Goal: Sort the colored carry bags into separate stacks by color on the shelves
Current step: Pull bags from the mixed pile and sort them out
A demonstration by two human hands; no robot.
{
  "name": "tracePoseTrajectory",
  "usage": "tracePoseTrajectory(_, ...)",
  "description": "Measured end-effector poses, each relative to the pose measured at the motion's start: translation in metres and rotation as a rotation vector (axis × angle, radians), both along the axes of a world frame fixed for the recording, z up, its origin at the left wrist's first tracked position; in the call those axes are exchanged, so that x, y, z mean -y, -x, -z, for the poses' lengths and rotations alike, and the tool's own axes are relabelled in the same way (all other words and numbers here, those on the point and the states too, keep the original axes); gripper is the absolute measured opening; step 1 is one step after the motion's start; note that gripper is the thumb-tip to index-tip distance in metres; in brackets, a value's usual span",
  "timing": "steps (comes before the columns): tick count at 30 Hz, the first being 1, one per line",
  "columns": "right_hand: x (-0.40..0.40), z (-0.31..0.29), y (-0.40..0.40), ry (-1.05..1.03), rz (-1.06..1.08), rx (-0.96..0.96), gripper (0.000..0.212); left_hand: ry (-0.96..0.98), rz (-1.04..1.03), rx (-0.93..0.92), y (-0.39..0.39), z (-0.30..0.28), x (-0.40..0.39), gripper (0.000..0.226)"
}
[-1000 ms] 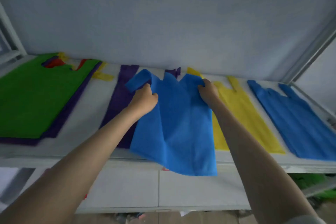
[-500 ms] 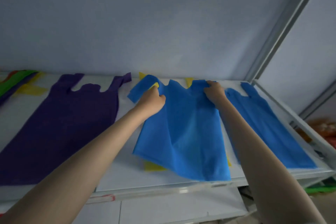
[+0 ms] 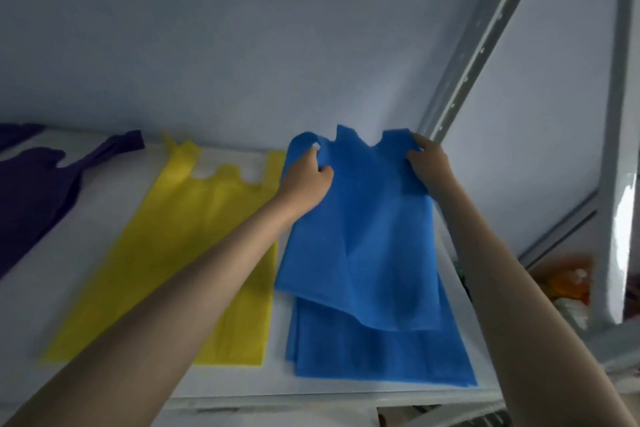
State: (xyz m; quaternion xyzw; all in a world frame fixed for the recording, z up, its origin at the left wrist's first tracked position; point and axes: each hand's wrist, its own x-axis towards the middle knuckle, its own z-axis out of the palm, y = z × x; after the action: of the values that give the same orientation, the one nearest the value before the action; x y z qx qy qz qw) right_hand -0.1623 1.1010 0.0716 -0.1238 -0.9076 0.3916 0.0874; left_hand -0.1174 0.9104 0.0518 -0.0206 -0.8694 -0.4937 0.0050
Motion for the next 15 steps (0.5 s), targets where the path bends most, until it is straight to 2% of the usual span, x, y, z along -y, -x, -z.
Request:
tracePoseTrajectory(3,-0.031,0.015,0.008,0.031,0.052,-0.018,0.053,-0.009,-0.019,0.024,0.011,0.009,-0.020,0.033)
tracePoseTrajectory(8,-0.062,0.094,0.002,-0.142,-0.019,0.344,0.044,0.258,0.040,0.400,0.006,0.078,-0.033,0.011)
tracePoseTrajectory(11,-0.070,0.118,0.000,-0.141,-0.015,0.415,0.036,0.342,0.025,0.487,0.005,0.102,-0.032,0.027)
tracePoseTrajectory(15,-0.072,0.125,0.007,-0.121,0.022,0.422,0.037,0.361,-0.008,0.491,0.008,0.105,-0.033,0.024)
